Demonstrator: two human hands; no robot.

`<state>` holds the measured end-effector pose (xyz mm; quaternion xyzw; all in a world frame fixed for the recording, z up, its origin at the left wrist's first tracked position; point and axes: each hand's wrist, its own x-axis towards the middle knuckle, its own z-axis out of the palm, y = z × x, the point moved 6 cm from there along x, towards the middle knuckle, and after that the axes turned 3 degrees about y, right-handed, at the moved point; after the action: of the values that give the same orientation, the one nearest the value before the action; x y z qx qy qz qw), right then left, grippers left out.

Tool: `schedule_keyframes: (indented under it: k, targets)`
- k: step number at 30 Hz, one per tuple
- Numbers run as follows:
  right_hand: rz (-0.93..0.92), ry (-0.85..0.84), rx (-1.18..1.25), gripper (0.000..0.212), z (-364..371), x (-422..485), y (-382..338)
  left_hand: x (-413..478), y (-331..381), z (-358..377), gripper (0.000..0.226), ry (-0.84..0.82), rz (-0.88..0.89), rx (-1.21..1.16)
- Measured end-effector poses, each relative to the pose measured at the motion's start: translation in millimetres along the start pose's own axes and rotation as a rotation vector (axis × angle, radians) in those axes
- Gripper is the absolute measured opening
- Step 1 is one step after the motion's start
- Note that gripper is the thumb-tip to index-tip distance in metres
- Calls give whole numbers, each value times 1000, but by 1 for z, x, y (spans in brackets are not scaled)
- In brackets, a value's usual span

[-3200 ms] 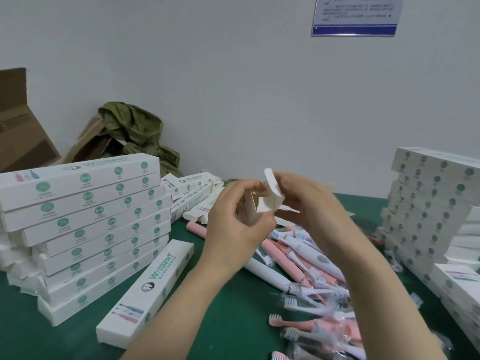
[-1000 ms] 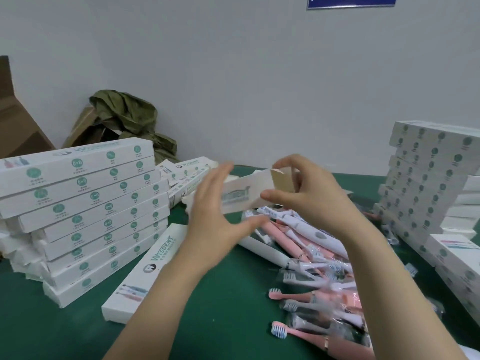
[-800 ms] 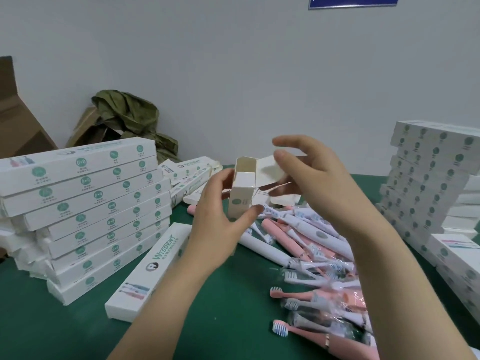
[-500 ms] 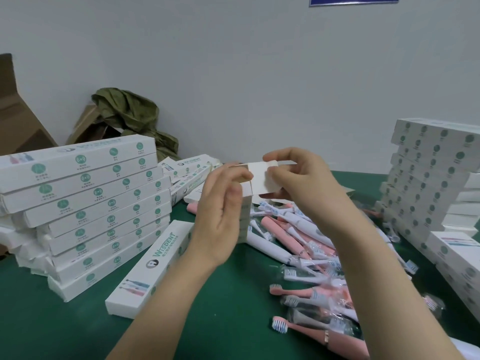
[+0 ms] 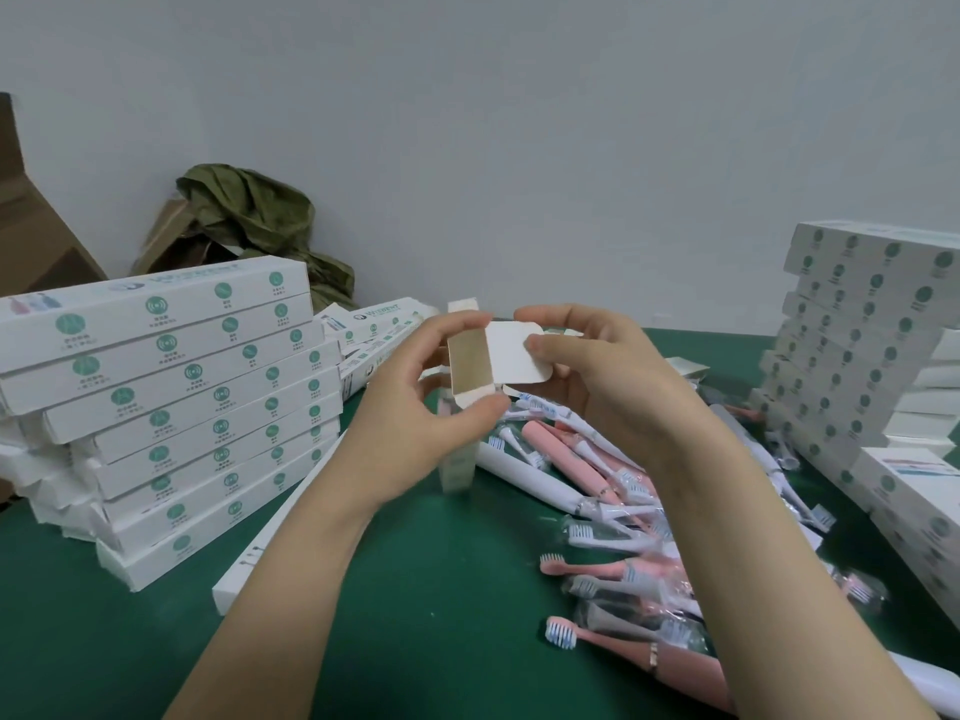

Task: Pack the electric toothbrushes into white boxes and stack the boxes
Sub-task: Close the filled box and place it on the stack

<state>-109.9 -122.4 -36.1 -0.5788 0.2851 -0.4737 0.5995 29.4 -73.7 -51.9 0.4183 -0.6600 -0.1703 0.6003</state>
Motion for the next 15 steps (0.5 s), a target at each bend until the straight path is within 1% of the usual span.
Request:
schedule_keyframes:
  k: [2,3,5,6,7,8,9,10,11,12,13,15]
  targets:
    - [14,-36,15,19,4,2,3,-1,5,-5,46,78,79,195]
    - [24,-57,57,18,7,4,5,-1,7,-7,44,126,110,257]
    - [44,-74,173,19,11,8,9,-1,7,-15,42,243,110,284]
    - [52,-46,186,20,10,11,14,-2,4,-20,41,312,96,292]
    - [51,12,122,20,7,14,21,-3,2,-25,41,381,83,306]
    - [36,90,-51,18,0,17,30,-5,1,-29,40,442,77,320]
    - [8,163,-335,16,-7,19,38,-7,0,-33,39,493,78,324]
    - [-26,199,-670,17,-13,20,47,-8,0,-35,39,534,80,324]
    - [-38,189,-950,19,-16,22,56,-10,0,-37,38,568,80,328]
    - [-20,161,-1133,22,-19,23,66,-11,0,-38,39,592,74,339]
    - [14,121,-1226,24,-22,24,76,-11,-1,-38,39,605,66,357]
    - [76,22,-1318,28,-20,24,93,-11,-2,-37,40,604,58,392]
